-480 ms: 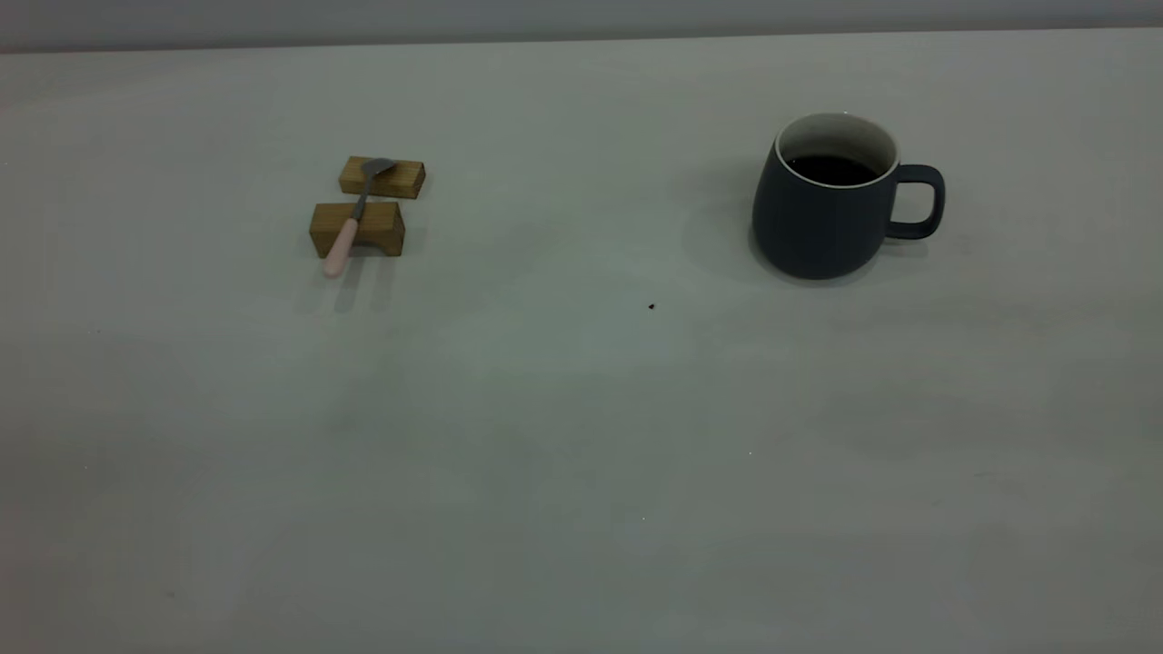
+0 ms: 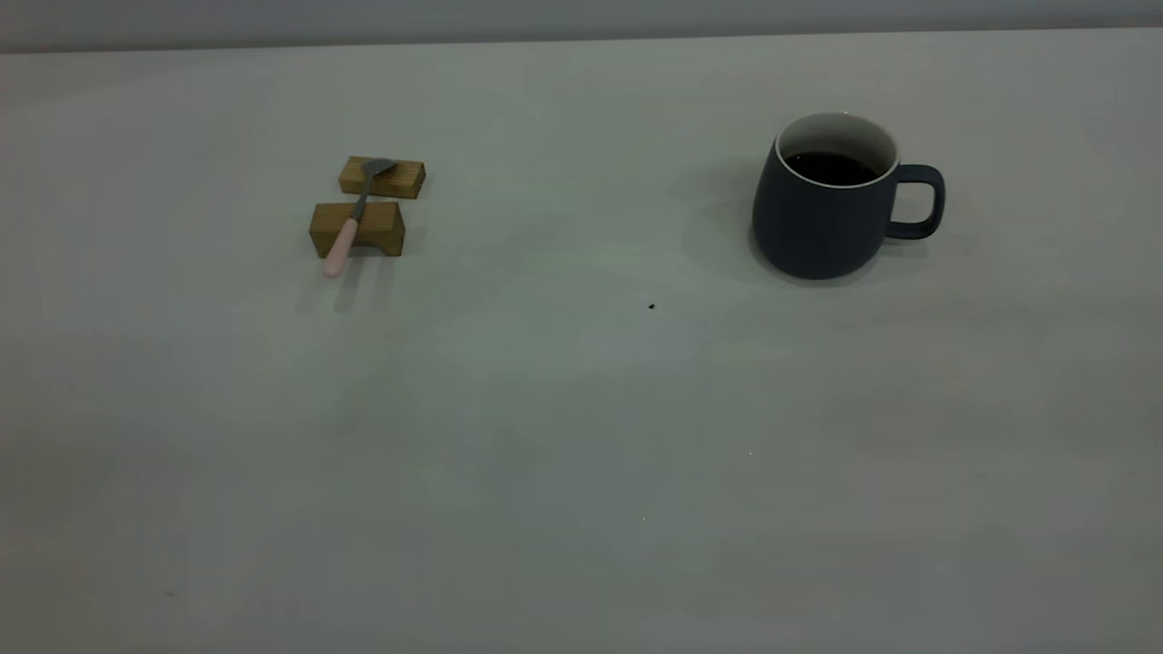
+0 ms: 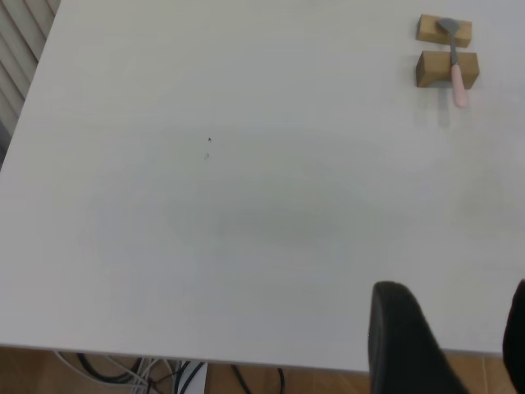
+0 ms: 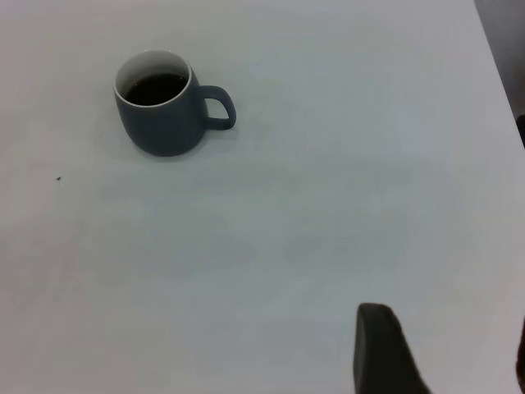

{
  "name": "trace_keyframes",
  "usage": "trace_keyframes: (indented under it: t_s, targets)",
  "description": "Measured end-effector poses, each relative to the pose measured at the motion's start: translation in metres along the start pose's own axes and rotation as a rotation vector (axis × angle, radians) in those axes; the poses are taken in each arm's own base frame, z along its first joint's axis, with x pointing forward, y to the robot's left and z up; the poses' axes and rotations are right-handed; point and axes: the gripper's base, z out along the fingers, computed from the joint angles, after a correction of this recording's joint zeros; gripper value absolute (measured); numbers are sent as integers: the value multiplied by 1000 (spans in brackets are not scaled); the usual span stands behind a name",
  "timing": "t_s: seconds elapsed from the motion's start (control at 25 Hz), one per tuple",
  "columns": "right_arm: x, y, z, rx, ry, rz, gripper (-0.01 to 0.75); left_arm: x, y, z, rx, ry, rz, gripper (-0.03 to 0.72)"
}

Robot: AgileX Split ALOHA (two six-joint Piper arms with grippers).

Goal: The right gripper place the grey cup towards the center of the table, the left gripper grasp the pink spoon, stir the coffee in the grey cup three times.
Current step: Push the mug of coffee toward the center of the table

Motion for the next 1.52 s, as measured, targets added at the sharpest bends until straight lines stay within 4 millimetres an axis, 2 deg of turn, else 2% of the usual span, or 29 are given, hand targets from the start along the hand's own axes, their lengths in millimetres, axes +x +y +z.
trace_keyframes:
  t_s: [0.92,1.0,1.12,1.2,1.32,1.4,1.52]
  targets:
    - [-1,1,-1,-10,-1,-5,429,0,0,0,0,0,1,374]
    - [-7,3,-4,-31,14,-40,446,0,0,0,0,0,1,374]
    - [-31,7,-1,-66,76,-109,519,0,0,0,0,0,1,374]
    - [-55,8,11,-76,134,-153,598,0,0,0,0,0,1,374]
    - [-87,9,43,-88,226,-232,697,0,0,0,0,0,1,374]
    - [-102,10,71,-106,319,-293,722,0,0,0,0,0,1,374]
    - [-114,11,111,-136,422,-398,728,0,0,0,0,0,0,374]
